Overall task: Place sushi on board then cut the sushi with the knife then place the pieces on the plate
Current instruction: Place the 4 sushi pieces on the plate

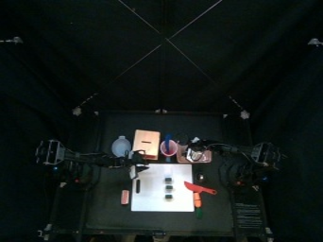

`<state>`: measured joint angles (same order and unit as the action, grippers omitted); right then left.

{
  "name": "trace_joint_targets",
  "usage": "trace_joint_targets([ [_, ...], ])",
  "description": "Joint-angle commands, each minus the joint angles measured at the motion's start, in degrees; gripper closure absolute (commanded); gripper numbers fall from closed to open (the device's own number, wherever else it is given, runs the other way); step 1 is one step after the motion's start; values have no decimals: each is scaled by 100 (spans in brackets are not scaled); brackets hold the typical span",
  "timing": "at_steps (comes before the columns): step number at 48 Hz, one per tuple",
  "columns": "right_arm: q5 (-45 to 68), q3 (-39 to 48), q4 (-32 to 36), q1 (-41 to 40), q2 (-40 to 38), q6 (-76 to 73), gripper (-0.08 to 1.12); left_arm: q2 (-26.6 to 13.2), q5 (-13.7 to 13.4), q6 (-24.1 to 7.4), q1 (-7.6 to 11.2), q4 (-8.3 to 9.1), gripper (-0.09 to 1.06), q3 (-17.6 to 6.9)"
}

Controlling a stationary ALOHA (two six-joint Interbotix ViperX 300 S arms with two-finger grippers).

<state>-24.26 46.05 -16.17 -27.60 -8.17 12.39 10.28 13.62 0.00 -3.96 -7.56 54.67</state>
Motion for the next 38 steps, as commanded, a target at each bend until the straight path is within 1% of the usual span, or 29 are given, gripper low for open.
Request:
trace_joint_targets([
  [1, -62, -167, -114, 281, -369, 0, 24, 26, 53, 9, -18, 0, 30, -79],
  [10, -9, -413, -404, 1151, -457, 9, 24, 26, 53, 9, -18, -62, 30, -88],
  [14, 70, -554, -422, 1582, -369, 9, 24, 26, 53, 9, -18, -62, 30, -79],
  [20, 158, -756, -448, 2004, -202, 0, 24, 26, 53, 9, -18, -70, 30, -79],
  [29, 185, -984, -580, 2347, 132, 9, 22, 26, 53, 9, -18, -97, 30, -62],
  [38, 202, -1178, -624, 2531, 501, 18, 16, 26, 53, 0, -18, -79, 30, -53],
])
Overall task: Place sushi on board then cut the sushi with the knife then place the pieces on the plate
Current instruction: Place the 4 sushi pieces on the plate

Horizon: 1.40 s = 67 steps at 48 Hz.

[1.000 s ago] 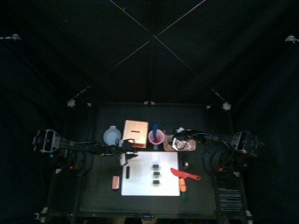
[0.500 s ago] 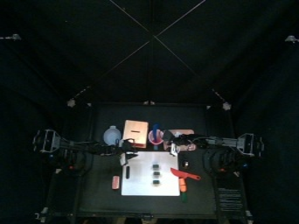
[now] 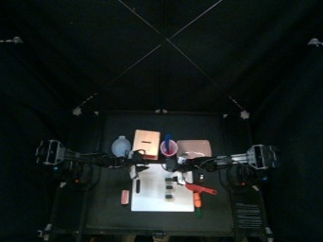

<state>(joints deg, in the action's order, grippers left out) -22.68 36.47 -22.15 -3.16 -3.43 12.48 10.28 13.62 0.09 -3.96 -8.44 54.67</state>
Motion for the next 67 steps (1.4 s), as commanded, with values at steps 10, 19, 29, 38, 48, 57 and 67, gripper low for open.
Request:
trace_joint_targets([
  [10, 79, -352, 18, 132, 404, 9, 15, 26, 53, -18, -35, 9, 30, -44],
  [19, 132, -422, 132, 132, 686, 9, 15, 18, 53, -18, -35, -9, 30, -44],
  [29, 220, -536, 290, 141, 949, 9, 18, 18, 53, -18, -35, 9, 30, -44],
  [38, 237, -580, 290, 167, 1099, 9, 30, 18, 53, -18, -35, 9, 30, -44],
  [48, 237, -501, 185, 141, 800, 0, 38, 9, 53, -9, -35, 9, 30, -35],
  [57, 202, -105, 26, -149, -18, -9, 38, 9, 53, -9, -35, -9, 30, -35],
  [67, 193, 475, -105, -826, -984, -18, 38, 9, 53, -9, -35, -9, 30, -35],
])
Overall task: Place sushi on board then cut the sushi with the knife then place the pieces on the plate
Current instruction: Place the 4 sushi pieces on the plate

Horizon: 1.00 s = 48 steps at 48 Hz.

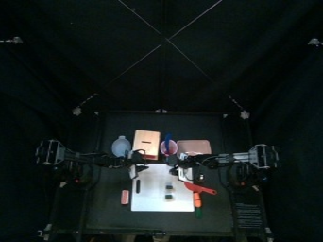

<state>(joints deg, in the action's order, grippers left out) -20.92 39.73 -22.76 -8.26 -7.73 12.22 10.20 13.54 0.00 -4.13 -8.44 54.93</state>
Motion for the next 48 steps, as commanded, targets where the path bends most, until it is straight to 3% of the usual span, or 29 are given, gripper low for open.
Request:
trace_joint_targets([
  [1, 18, 211, -35, -404, -624, 18, 38, 18, 62, 0, -18, -9, 30, -62],
  [20, -141, 853, 202, -1898, -1178, 9, 38, 18, 62, -9, -53, -9, 30, -88],
  [48, -369, 1011, 396, -2804, -466, 18, 35, 18, 62, 0, -88, 9, 30, -70],
])
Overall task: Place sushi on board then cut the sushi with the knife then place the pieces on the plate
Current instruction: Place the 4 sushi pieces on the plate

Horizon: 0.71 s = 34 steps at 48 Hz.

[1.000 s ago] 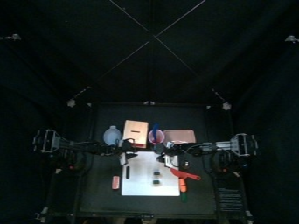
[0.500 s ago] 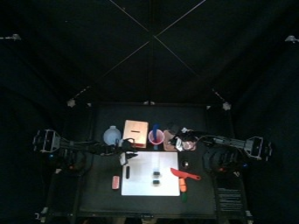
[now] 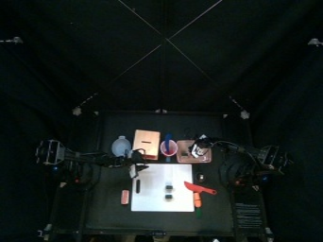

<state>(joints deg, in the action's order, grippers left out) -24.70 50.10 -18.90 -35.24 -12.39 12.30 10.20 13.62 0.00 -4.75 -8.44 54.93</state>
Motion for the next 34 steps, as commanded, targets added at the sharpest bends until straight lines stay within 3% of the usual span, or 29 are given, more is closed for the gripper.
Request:
trace_joint_targets([
  [1, 9, -18, 18, -123, 18, 9, 34, 18, 53, 0, -26, 9, 30, -70],
  [19, -9, 18, 132, -299, 105, 9, 18, 18, 53, 0, -26, 9, 30, -70],
  [34, -554, -316, 123, 299, -659, 9, 16, 18, 53, 0, -18, -9, 30, -79],
])
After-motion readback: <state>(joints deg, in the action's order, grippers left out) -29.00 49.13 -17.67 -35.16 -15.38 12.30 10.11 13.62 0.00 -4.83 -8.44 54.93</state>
